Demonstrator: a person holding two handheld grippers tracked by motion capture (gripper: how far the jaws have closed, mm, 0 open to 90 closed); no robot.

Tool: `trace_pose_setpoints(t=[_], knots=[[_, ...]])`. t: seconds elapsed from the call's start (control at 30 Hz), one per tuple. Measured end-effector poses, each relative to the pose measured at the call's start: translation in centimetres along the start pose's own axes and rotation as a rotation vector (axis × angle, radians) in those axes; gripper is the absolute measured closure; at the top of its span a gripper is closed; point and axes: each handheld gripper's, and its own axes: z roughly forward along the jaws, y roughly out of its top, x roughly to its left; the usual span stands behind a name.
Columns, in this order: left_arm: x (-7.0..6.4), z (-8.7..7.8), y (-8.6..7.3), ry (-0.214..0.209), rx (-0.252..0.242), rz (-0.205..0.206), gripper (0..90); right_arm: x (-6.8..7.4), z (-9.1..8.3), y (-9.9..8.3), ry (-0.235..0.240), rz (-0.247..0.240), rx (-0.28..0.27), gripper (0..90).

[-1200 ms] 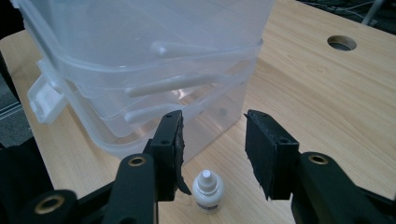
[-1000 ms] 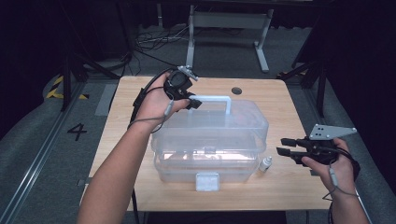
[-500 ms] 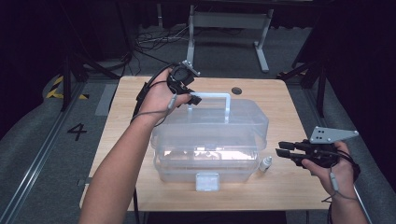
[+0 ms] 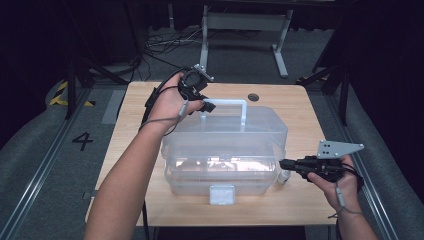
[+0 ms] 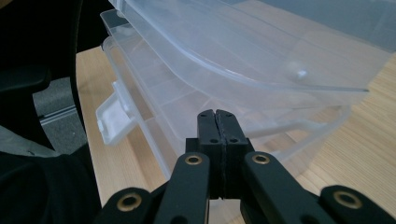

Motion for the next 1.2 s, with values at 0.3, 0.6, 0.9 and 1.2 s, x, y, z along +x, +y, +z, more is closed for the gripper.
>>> trace_pose_setpoints(t=[0.3, 0.6, 0.9, 1.2], knots=[[0.1, 0.0, 0.0, -0.004, 0.001, -0.004, 68.2, -0.1, 0.8, -0.3, -0.004, 0.02, -0.068, 90.0], [0.1, 0.0, 0.1, -0.006, 0.003, -0.008, 68.2, -0.2, 0.9, -0.4, -0.021, 0.022, -0.087, 90.0], [0.2, 0.0, 0.0, -0.012, 0.002, -0.016, 68.0, -0.2, 1.0, -0.5, -0.034, 0.017, -0.097, 90.0], [-0.5, -2.5, -0.4, 0.018, -0.126, -0.016, 42.8, -0.2, 1.1, -0.5, -0.037, 0.012, -0.095, 90.0]])
